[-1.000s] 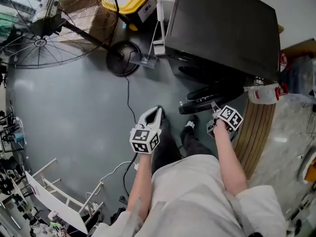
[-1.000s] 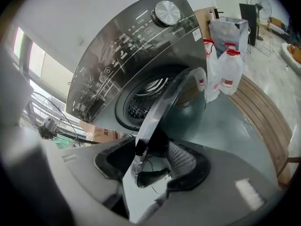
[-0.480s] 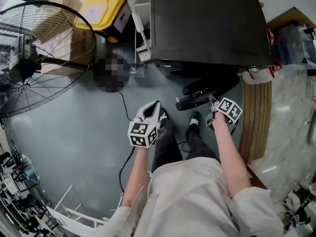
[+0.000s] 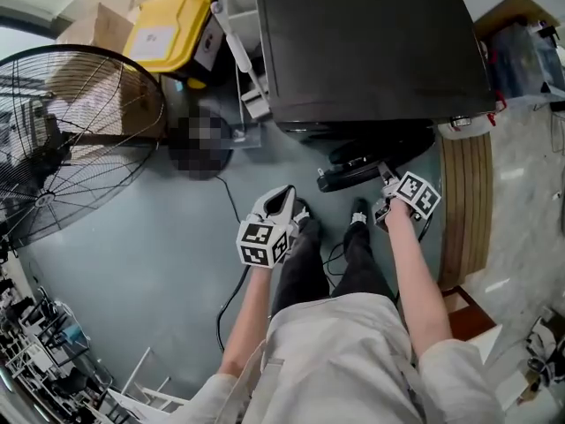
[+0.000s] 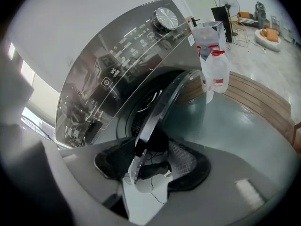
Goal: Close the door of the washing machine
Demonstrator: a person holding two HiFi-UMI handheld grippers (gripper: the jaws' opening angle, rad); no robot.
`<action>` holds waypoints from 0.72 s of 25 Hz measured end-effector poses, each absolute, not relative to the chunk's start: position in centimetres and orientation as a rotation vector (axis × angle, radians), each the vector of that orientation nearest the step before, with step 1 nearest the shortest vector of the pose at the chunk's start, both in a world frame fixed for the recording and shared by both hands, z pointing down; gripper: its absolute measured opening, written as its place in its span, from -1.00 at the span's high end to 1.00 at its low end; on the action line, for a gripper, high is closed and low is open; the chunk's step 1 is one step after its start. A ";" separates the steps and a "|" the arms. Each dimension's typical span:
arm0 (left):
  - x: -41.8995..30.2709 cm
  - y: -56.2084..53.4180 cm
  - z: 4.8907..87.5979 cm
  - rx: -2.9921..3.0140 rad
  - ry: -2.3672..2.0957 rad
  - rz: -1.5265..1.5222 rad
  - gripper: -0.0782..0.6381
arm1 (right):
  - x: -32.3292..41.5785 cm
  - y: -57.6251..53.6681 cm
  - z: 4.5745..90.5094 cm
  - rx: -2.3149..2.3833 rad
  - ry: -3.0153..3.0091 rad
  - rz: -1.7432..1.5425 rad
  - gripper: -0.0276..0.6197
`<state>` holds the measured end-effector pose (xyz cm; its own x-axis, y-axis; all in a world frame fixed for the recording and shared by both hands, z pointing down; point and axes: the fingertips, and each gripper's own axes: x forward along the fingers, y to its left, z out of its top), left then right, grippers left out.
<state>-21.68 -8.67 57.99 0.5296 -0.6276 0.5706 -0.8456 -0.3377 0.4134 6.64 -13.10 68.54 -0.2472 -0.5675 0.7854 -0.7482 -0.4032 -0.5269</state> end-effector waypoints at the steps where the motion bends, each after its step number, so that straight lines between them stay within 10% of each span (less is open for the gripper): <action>1: -21.8 -8.9 58.1 2.083 -1.188 0.407 0.76 | 6.5 -13.4 68.6 1.834 -1.619 1.727 0.25; 18: -20.8 -10.9 60.4 2.206 -1.058 0.470 0.76 | 4.6 -16.2 68.7 1.942 -1.686 1.782 0.23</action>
<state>-20.76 -10.85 60.45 0.6122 -0.5614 0.5568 -0.7895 -0.4722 0.3920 4.61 -16.24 68.68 -0.2297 -0.6618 0.7137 -0.6760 -0.4191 -0.6062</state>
